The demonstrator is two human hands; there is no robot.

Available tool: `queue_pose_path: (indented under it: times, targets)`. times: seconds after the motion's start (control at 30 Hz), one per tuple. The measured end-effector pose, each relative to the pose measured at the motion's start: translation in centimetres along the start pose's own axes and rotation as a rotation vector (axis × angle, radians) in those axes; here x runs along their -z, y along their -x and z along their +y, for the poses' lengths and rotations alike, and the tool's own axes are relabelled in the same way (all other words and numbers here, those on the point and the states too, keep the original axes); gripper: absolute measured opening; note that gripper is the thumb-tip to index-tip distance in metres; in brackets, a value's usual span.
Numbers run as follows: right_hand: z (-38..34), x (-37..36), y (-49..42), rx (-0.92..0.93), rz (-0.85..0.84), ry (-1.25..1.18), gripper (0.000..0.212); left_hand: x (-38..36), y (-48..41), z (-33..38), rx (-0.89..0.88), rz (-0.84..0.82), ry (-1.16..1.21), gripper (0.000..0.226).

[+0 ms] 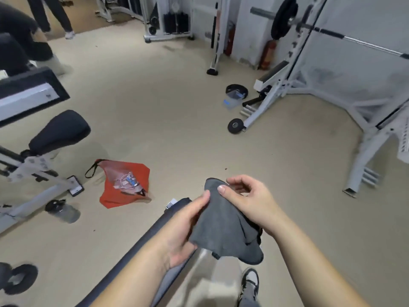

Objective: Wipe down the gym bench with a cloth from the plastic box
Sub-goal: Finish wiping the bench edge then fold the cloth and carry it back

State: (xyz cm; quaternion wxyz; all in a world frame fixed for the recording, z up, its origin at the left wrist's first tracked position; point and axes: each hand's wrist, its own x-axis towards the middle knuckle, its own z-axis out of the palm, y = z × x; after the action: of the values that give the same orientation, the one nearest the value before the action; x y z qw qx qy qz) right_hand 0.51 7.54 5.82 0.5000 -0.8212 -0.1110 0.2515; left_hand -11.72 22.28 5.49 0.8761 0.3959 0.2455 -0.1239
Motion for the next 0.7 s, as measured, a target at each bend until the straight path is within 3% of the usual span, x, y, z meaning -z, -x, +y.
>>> queue_pose_path:
  times: [0.2, 0.3, 0.4, 0.53, 0.63, 0.7]
  targets:
    - [4.0, 15.4, -4.4, -0.285, -0.32, -0.214, 0.057, -10.6, -12.5, 0.6, 0.076, -0.188, -0.287, 0.035]
    - [6.0, 22.9, -6.1, -0.319, -0.374, -0.256, 0.053, -16.2, -18.5, 1.4, 0.15, -0.196, -0.413, 0.037]
    - [7.0, 28.4, -8.1, -0.339, -0.286, -0.337, 0.042, -20.4, -23.7, 2.6, 0.17, -0.091, -0.488, 0.034]
    - [7.1, 32.7, -11.1, -0.297, -0.162, -0.597, 0.038, -24.2, -29.0, 2.3, 0.136, 0.046, -0.328, 0.035]
    - [7.0, 34.5, -14.4, -0.269, -0.064, -0.791, 0.039, -26.2, -32.0, 1.6, 0.212, -0.008, -0.155, 0.052]
    - [6.9, 35.4, -17.0, -0.258, -0.024, -0.882, 0.04, -27.3, -34.0, 1.9, 0.201, -0.056, -0.049, 0.047]
